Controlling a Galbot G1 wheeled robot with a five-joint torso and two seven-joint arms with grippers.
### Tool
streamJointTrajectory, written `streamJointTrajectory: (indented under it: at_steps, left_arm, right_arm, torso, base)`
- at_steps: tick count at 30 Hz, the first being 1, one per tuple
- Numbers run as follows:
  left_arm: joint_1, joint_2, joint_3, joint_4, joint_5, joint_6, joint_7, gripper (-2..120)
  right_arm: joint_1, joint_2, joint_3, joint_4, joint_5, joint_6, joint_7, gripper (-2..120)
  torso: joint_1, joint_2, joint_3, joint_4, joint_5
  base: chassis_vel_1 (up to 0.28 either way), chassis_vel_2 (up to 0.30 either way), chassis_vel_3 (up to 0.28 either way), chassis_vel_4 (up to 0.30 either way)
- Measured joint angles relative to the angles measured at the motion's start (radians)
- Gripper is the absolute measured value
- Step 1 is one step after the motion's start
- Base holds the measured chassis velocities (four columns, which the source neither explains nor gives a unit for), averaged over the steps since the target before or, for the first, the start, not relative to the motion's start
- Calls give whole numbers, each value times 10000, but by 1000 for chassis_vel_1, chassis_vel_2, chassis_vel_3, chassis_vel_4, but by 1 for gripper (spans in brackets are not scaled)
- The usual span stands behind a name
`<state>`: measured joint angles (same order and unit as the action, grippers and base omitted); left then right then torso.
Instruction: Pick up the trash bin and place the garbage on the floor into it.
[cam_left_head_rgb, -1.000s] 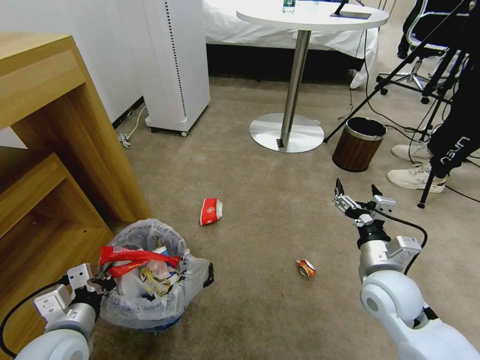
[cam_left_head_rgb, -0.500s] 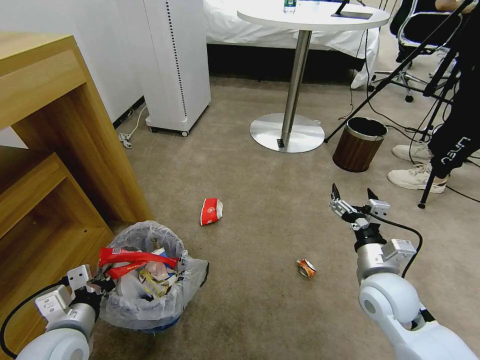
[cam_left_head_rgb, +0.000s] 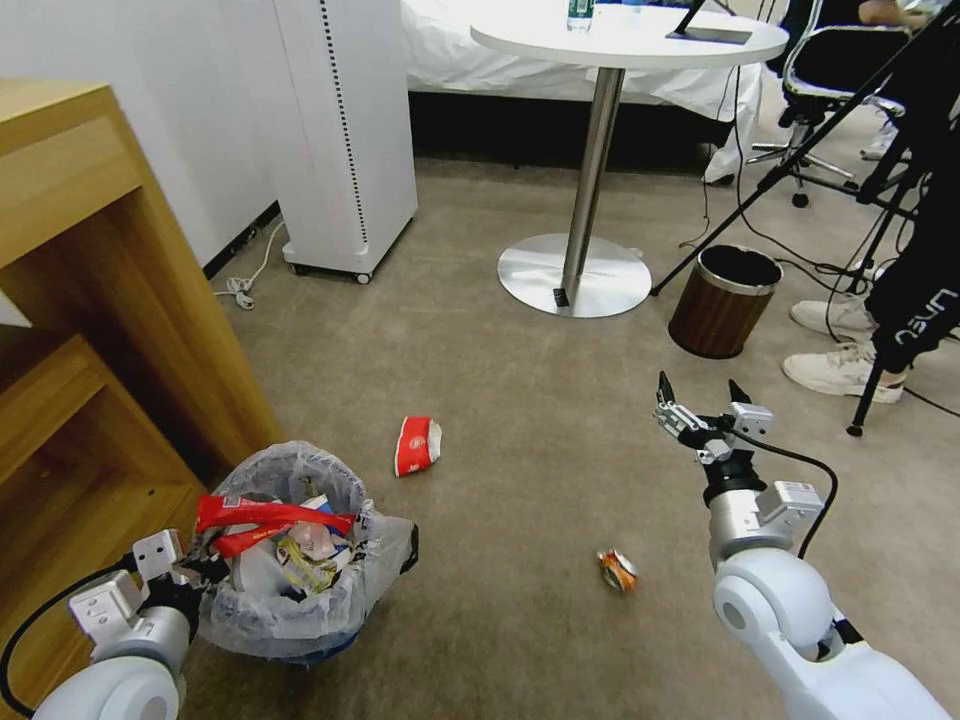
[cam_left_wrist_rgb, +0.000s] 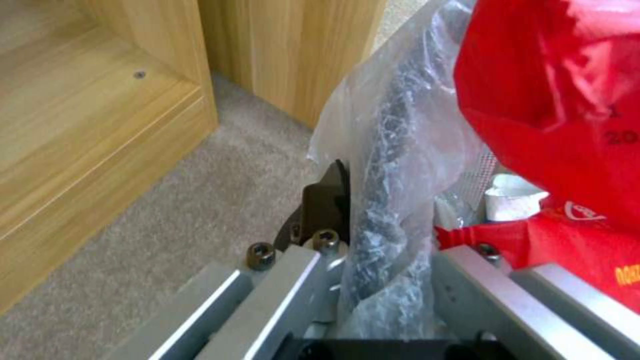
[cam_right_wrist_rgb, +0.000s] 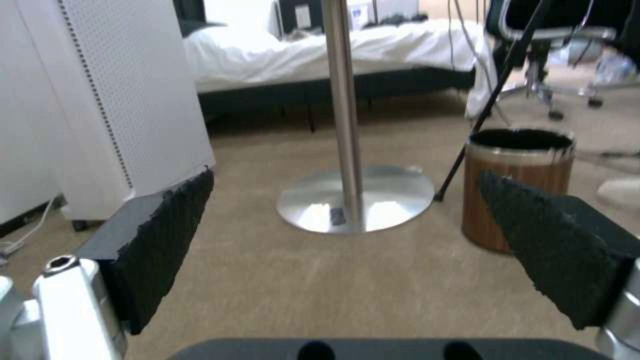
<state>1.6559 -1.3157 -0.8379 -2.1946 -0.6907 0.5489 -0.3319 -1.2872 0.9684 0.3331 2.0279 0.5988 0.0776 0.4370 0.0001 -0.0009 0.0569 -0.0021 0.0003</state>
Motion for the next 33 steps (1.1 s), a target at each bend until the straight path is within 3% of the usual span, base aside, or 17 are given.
streamJointTrajectory:
  at_steps: [3, 9, 11, 15, 16, 18, 25, 26, 33]
  left_arm:
    - [-95, -61, 46, 38, 18, 0, -4, 1]
    - [-118, -91, 43, 69, 26, 1, -8, 1]
    - [-120, -133, 23, 109, 46, -23, -9, 1]
    - [-114, -180, 2, 117, 63, -41, -8, 1]
    - [-108, -220, -15, 123, 89, -68, -8, 1]
    - [-91, -261, -22, 123, 125, -80, -7, 1]
    - [-59, -393, -35, 160, 285, -193, -2, 1]
    - [-62, -470, -29, 203, 354, -234, 3, 1]
    - [-58, -582, 5, 263, 515, -367, 54, 1]
  right_arm:
    - [260, -314, -756, 57, 1309, -1269, 555, 100]
    - [433, -678, -1682, -32, 2877, -2710, 1189, 100]
    - [513, -843, -2330, -96, 3903, -3995, 1770, 100]
    - [582, -906, -2854, -165, 4406, -4927, 2319, 100]
    - [656, -958, -3446, -322, 4744, -5807, 2820, 100]
    - [693, -1081, -4027, -468, 4802, -6319, 3055, 100]
    - [731, -1709, -5236, -719, 4379, -6932, 3234, 100]
    - [737, -2118, -5698, -869, 4155, -7006, 3227, 100]
    - [938, -3042, -6484, -1359, 3275, -6711, 2929, 100]
  torso:
    - [-1, 0, -6, 0, -3]
    - [-1, 1, -6, 0, -2]
    - [-1, 1, -6, 0, -5]
    - [-1, 0, -6, 0, -3]
    - [-1, 0, -5, 0, -1]
    - [-1, 0, -6, 0, -3]
    - [-1, 0, -6, 1, -1]
    - [-1, 0, -6, 0, -4]
    - [-1, 0, -5, 0, -1]
  base:
    - [-22, 23, 31, -13]
    - [12, -11, -19, 10]
    - [0, 0, 0, 0]
    - [0, 0, 0, 0]
    - [0, 0, 0, 0]
    - [0, 0, 0, 0]
    - [0, 0, 0, 0]
    - [0, 0, 0, 0]
    - [0, 0, 0, 0]
